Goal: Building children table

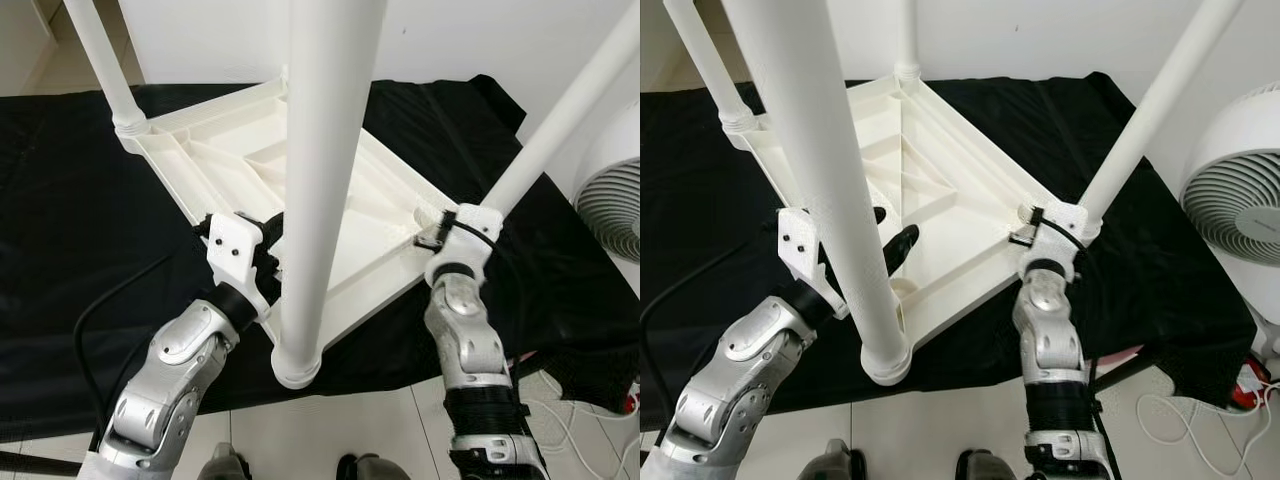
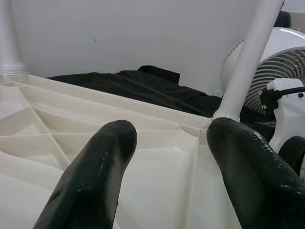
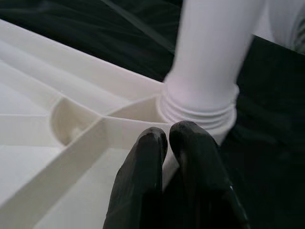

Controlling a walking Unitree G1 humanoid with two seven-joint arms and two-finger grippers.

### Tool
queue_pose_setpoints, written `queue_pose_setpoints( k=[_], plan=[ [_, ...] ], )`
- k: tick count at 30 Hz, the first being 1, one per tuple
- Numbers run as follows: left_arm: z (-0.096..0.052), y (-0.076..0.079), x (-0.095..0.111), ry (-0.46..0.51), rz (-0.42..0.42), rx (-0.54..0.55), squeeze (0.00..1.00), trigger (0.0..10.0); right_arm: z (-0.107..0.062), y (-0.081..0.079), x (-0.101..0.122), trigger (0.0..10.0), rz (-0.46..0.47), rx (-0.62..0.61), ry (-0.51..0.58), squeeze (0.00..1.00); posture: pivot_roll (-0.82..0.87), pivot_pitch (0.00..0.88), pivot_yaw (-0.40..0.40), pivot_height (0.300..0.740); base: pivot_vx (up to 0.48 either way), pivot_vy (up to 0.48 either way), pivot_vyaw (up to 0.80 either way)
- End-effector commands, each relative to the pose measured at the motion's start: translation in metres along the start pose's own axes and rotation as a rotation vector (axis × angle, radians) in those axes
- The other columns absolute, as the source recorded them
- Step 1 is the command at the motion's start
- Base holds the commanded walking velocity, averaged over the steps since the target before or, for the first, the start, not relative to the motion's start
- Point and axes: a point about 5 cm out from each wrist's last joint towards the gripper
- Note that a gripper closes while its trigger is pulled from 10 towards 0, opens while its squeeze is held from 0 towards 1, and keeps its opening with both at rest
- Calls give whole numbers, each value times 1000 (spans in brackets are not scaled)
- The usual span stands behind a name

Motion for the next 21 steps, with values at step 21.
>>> queue_pose_setpoints(
  k=[21],
  plan=[
    [-1,2,5,-10,0,-52,0,10000,15,-49,27,10000,185,59,-200,0,55,153,-18,740,0,0,0]
  ],
)
Point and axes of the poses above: a point about 5 cm out from each wrist's last joint towards the gripper, its own z axis pointing out of the wrist towards the gripper, its own x axis along the axis of the wrist's last joint, y = z × x, and after that the axes turned 8 degrees about -z, right-handed
